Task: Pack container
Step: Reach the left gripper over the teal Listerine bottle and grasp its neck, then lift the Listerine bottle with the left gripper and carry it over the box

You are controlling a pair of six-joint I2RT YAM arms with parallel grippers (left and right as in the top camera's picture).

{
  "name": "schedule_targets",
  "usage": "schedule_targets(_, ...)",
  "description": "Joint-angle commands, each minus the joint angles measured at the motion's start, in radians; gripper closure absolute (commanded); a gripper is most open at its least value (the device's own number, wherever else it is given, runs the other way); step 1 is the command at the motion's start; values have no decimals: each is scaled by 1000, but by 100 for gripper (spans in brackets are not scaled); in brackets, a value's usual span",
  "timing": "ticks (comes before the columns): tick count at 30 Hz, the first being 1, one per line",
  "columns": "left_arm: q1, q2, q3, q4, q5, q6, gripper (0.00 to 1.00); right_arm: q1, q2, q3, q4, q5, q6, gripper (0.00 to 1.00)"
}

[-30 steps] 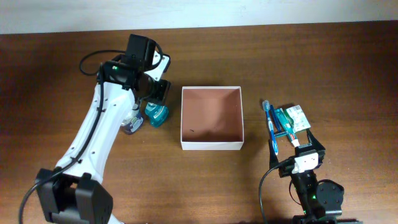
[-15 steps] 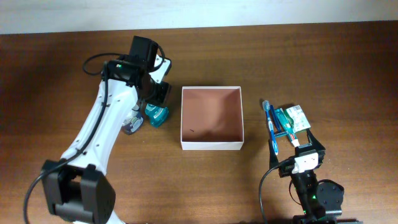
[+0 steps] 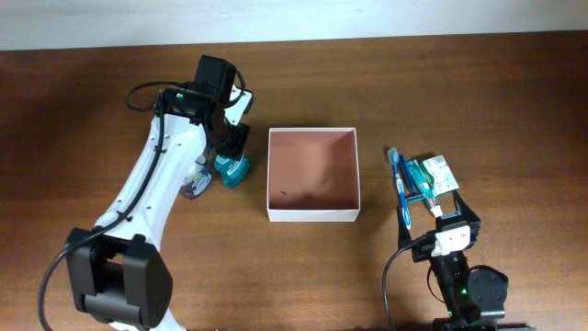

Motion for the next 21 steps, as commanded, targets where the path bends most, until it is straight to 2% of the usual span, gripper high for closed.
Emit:
schedule_targets(1, 3, 1, 5, -6, -22, -2, 58, -8, -10, -5, -6, 6, 3, 2)
schedule_targets(14, 3, 1, 5, -19, -71, -2, 60, -8, -10, -5, -6, 6, 3, 2)
schedule_targets(21, 2, 1, 13, -19, -71, -2, 71, -8, -10, -5, -6, 6, 3, 2)
